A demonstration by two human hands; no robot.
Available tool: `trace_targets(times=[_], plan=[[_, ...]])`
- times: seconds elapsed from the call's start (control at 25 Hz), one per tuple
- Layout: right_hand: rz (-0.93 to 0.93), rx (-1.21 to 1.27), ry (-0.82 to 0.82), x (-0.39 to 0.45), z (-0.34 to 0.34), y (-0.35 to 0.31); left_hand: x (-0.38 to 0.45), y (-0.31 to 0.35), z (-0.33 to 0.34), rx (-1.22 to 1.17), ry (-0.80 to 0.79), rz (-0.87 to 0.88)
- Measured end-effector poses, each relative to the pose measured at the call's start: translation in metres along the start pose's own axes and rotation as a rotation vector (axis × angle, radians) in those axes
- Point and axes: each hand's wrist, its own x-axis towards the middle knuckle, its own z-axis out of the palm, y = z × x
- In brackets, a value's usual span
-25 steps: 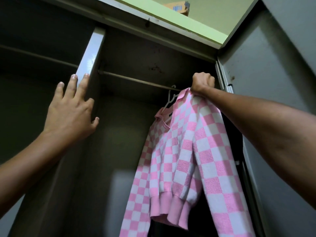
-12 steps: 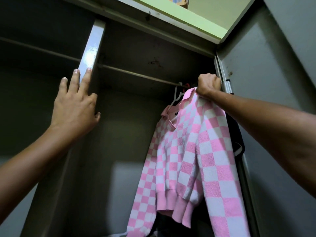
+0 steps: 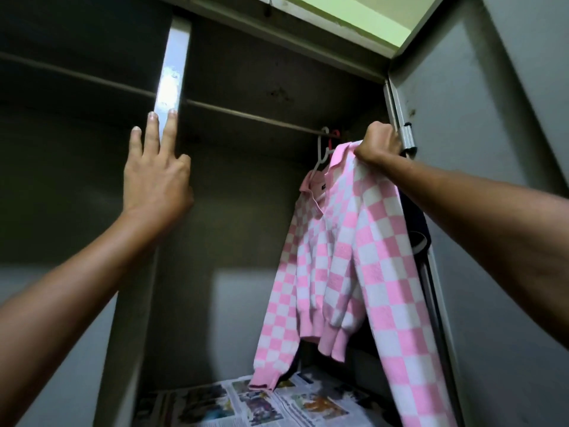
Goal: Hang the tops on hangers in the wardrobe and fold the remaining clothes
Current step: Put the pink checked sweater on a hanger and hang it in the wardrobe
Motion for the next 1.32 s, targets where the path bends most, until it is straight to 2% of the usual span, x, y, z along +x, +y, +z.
trace_targets(times=[0.28,0.4,0.56,0.64,0.72,0.76,0.8,0.88,1.0,1.08,1.12,1.24,1.32], plan=[[0.240,0.197,-0.152,-0.074,-0.007,0.022,-0.004,-0.002,-0.004,-0.095,-0.002,0.036],[0.309,0.276,-0.287,-0.130,-0.019,0.044,-0.013,-0.001,-0.010,-0.124,-0.025,0.103],[0.364,0.587,-0.500,-0.217,-0.039,0.079,-0.031,0.000,-0.012,-0.135,-0.049,0.184],[0.344,0.501,-0.764,-0.254,-0.053,0.091,-0.038,0.000,-0.014,-0.136,-0.070,0.210],[0.338,0.340,-1.165,-0.280,-0.061,0.098,-0.042,0.000,-0.017,-0.143,-0.079,0.235],[0.354,0.321,-1.309,-0.287,-0.061,0.099,-0.044,0.000,-0.017,-0.146,-0.081,0.244],[0.384,0.347,-1.374,-0.290,-0.057,0.099,-0.045,-0.001,-0.018,-0.148,-0.080,0.247],[0.439,0.481,-1.351,-0.288,-0.045,0.089,-0.047,-0.001,-0.017,-0.151,-0.078,0.240],[0.426,0.829,-1.291,-0.282,-0.024,0.054,-0.048,0.000,-0.014,-0.134,-0.076,0.226],[0.539,1.006,-1.163,-0.278,-0.003,0.044,-0.048,0.000,-0.013,-0.116,-0.067,0.222],[0.601,1.009,-1.083,-0.278,0.008,0.046,-0.048,0.000,-0.013,-0.112,-0.060,0.220],[0.735,0.652,-0.894,-0.283,0.035,0.083,-0.048,0.002,-0.011,-0.105,-0.048,0.211],[0.778,0.379,-0.853,-0.285,0.041,0.113,-0.047,0.003,-0.010,-0.092,-0.056,0.205]])
